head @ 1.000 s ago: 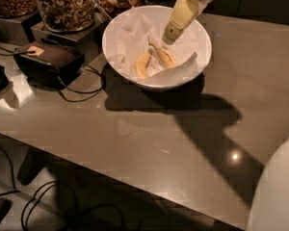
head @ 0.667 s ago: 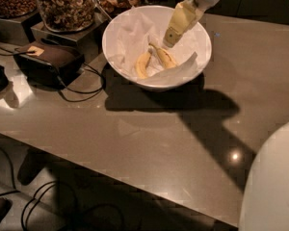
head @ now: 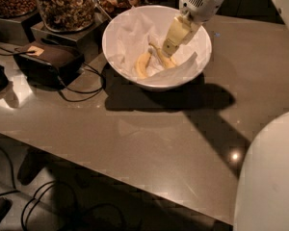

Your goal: Pick banana from white bowl

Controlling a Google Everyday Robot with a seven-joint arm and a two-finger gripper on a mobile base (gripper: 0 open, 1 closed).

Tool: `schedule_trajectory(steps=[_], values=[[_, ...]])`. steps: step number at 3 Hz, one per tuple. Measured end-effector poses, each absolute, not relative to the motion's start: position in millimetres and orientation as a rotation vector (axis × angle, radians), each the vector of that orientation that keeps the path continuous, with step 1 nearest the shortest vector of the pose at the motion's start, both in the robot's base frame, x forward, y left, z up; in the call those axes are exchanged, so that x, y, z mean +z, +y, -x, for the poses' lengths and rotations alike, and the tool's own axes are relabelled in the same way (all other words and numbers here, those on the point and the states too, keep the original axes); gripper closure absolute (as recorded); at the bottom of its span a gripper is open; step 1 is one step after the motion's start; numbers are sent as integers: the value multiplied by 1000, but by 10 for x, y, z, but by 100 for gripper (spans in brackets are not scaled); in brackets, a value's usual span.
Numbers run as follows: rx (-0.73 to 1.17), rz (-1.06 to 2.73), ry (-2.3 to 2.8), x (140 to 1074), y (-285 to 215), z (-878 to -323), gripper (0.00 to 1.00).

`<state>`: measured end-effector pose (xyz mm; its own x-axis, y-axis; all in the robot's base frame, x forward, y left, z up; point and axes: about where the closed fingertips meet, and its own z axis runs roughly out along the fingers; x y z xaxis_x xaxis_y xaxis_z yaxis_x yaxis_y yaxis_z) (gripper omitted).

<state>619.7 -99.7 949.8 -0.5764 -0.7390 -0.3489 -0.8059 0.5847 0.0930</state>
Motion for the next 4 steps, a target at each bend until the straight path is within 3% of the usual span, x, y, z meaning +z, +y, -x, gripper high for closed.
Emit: schedule_trajectory(steps=[4], values=[[385, 942, 2797, 9171, -1046, -6387, 39]])
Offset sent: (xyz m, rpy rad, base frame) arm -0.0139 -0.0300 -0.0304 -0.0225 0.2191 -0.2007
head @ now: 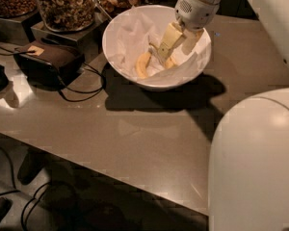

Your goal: Pick banana from white bowl

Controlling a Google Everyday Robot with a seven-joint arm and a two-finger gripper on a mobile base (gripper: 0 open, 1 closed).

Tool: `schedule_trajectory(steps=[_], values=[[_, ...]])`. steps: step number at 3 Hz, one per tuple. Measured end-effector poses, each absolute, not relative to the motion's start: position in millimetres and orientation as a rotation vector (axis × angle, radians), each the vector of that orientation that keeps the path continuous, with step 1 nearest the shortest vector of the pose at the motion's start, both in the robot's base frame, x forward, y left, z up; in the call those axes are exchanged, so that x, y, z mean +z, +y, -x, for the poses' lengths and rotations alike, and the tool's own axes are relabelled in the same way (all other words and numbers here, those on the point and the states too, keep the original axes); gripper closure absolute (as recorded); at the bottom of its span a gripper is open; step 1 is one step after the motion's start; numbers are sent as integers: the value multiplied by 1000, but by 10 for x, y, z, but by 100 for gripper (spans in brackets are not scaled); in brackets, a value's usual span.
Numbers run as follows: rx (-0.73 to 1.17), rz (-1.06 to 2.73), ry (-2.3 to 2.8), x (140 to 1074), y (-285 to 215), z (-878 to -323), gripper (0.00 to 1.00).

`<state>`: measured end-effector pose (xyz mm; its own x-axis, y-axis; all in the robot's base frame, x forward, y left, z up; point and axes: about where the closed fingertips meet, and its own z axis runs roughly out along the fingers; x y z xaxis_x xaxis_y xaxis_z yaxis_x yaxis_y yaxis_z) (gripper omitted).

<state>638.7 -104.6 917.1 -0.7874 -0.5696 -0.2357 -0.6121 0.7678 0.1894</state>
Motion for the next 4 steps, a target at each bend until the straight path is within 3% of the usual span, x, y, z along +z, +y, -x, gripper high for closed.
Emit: schedule_trajectory(steps=[2, 4], values=[[325, 933, 2826, 9180, -733, -6534, 42], [358, 886, 2851, 9118, -730, -6554, 42]])
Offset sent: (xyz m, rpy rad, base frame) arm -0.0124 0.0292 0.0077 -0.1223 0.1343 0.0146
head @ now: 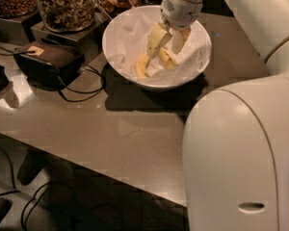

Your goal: Pick banana from white bowl

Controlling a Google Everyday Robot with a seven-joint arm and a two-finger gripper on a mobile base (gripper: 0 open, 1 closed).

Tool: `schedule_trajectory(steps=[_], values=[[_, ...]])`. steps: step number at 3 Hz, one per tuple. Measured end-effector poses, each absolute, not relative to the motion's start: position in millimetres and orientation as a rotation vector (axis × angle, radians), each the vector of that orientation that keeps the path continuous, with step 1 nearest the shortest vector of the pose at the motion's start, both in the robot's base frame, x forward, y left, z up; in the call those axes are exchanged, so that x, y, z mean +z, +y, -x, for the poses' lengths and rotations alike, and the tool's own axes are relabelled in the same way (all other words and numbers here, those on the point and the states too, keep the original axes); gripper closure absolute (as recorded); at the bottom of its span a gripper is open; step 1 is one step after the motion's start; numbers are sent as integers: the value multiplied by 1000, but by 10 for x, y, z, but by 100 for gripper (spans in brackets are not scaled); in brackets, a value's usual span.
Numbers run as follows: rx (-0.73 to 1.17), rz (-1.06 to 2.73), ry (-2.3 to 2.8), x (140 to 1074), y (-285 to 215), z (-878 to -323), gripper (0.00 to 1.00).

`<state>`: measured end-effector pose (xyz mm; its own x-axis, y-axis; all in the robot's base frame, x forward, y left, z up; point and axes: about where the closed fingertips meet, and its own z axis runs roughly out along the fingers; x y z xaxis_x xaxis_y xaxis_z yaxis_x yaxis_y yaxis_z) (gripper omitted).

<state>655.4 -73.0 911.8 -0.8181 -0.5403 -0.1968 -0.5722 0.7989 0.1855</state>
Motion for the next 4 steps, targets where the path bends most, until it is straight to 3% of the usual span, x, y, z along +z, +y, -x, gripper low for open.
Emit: schedule_trajectory(steps=[4], values=[[395, 818, 2900, 8903, -942, -6652, 43]])
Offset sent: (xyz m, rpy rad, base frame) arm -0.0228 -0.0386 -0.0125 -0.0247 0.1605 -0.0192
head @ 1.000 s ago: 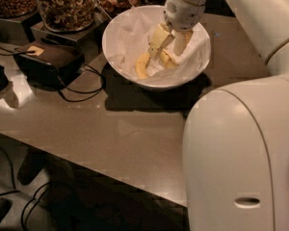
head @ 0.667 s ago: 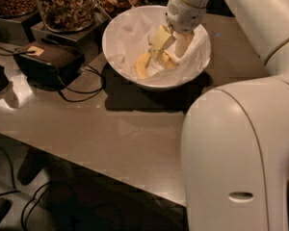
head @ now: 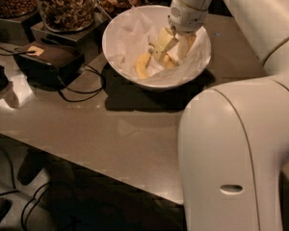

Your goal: Pick banana from white bowl

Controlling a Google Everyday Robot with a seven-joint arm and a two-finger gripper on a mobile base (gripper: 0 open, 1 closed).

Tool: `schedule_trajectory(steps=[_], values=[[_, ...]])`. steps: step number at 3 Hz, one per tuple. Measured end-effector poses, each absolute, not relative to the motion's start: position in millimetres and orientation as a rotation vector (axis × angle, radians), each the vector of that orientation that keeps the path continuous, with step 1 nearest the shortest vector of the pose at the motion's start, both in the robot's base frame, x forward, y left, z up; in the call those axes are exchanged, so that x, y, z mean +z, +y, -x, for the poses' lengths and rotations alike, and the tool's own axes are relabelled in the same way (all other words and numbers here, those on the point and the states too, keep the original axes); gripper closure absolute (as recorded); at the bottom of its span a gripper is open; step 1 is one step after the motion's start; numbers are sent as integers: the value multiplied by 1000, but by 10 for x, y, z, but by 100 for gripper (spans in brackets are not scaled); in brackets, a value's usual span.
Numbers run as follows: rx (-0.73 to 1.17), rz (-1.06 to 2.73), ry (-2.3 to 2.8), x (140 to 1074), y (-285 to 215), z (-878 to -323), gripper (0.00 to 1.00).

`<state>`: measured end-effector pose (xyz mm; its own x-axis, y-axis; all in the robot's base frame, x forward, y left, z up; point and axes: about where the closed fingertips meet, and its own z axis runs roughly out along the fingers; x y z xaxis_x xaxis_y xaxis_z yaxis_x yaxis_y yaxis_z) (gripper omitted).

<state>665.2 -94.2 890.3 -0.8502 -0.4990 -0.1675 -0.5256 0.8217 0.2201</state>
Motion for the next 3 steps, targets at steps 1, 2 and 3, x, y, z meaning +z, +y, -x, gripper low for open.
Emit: schedule_trajectory(steps=[1, 2, 3], values=[[396, 817, 2915, 8825, -949, -6680, 42], [399, 812, 2936, 8722, -968, -6702, 41], [409, 811, 2953, 8629, -972, -6717, 42]])
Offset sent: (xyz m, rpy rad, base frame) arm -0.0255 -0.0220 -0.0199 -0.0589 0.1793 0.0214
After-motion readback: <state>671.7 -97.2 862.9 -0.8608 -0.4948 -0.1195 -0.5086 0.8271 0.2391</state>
